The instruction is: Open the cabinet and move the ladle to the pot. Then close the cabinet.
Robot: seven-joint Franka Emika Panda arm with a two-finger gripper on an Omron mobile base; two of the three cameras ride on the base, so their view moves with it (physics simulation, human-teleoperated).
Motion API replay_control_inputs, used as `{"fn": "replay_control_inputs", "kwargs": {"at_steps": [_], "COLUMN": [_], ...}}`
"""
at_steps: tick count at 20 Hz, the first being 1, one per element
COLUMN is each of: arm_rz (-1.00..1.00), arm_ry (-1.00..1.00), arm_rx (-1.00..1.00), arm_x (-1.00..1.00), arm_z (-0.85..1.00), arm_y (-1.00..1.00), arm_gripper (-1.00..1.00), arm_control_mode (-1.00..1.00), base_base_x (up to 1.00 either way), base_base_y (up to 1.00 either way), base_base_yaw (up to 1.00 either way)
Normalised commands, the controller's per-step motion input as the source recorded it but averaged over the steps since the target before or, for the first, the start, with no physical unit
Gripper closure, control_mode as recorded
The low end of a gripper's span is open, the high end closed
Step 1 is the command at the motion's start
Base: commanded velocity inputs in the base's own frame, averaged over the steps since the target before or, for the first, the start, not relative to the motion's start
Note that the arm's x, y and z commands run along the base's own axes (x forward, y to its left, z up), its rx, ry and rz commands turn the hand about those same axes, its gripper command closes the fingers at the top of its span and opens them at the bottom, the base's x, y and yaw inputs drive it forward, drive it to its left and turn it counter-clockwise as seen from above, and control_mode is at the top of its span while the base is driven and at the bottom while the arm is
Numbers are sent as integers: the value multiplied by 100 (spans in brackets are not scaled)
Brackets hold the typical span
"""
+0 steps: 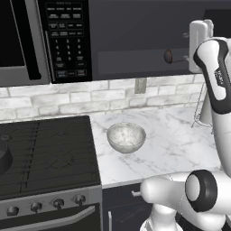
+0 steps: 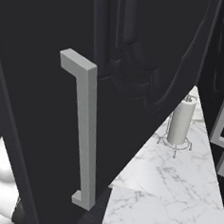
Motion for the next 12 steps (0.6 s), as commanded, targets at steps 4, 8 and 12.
{"fn": "replay_control_inputs", "kwargs": {"at_steps": [4,8,12], "arm_rz": [0,0,0], "arm_ry": [-2,-2,-2], "arm_rx": [0,0,0], "arm_x": [1,3,8], "arm_z": [0,0,0], "arm_y": [-2,-3,-3], "arm_gripper": [-100,-100,-100], "arm_control_mode": [-100,-100,-100], "base_base_x": [0,0,0], "base_base_y": [0,0,0], "base_base_yaw": [0,0,0]}}
